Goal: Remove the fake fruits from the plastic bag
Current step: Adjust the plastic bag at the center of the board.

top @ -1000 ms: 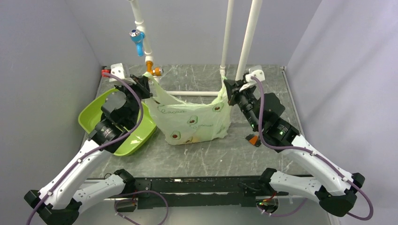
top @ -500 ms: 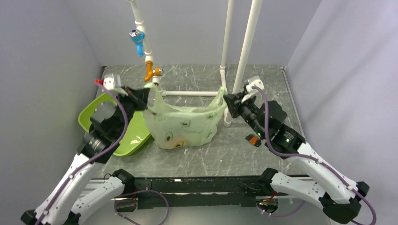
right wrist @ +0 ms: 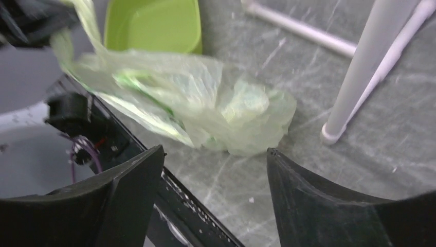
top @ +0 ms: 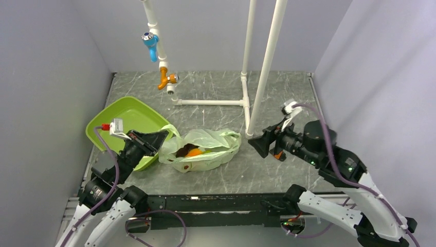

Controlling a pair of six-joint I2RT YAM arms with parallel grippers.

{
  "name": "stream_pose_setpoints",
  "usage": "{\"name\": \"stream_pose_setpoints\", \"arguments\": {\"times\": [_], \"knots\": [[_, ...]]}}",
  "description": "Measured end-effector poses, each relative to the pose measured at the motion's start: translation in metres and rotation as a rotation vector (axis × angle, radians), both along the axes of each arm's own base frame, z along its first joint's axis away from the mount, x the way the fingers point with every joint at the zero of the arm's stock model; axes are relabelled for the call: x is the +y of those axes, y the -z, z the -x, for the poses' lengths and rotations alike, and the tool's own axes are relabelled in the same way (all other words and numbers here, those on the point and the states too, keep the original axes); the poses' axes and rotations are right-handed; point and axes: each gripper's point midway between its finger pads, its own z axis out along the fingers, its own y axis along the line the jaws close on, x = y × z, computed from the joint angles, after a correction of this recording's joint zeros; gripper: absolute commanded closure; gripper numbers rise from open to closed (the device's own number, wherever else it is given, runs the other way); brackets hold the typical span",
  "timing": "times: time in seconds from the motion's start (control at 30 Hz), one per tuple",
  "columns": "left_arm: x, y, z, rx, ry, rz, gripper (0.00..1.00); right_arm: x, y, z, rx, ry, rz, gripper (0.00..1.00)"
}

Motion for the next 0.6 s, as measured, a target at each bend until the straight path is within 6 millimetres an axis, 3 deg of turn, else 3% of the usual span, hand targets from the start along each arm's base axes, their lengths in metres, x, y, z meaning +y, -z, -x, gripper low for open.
{"name": "stream_pose_setpoints", "arguments": {"times": [0.1, 0.17, 0.27, 0.37, 0.43, 0.5, 0.6], "knots": [[0.0, 0.001, 0.001, 0.013, 0.0, 0.002, 1.0, -0.002, -0.047, -0.002, -0.056, 0.011, -0.045, 0.2], [0.0, 0.002, 0.0, 0.022, 0.0, -0.003, 1.0, 0.003, -0.079, -0.004, -0.1, -0.002, -0.094, 0.25], [-0.001, 0.001, -0.001, 0.039, 0.0, -0.014, 1.0, 0.034, -0.106, -0.01, -0.128, -0.087, -0.165, 0.34], [0.001, -0.002, -0.001, 0.045, -0.007, -0.018, 1.0, 0.078, -0.1, -0.021, -0.083, -0.189, -0.21, 0.39], [0.002, -0.003, -0.001, 0.047, -0.01, -0.019, 1.0, 0.11, -0.085, -0.025, -0.035, -0.253, -0.226, 0.4], [0.003, -0.003, 0.0, 0.05, -0.015, -0.021, 1.0, 0.147, -0.058, -0.024, 0.03, -0.313, -0.198, 0.43], [0.004, -0.003, 0.001, 0.058, -0.02, -0.026, 1.0, 0.191, -0.021, -0.011, 0.088, -0.383, -0.128, 0.63]]}}
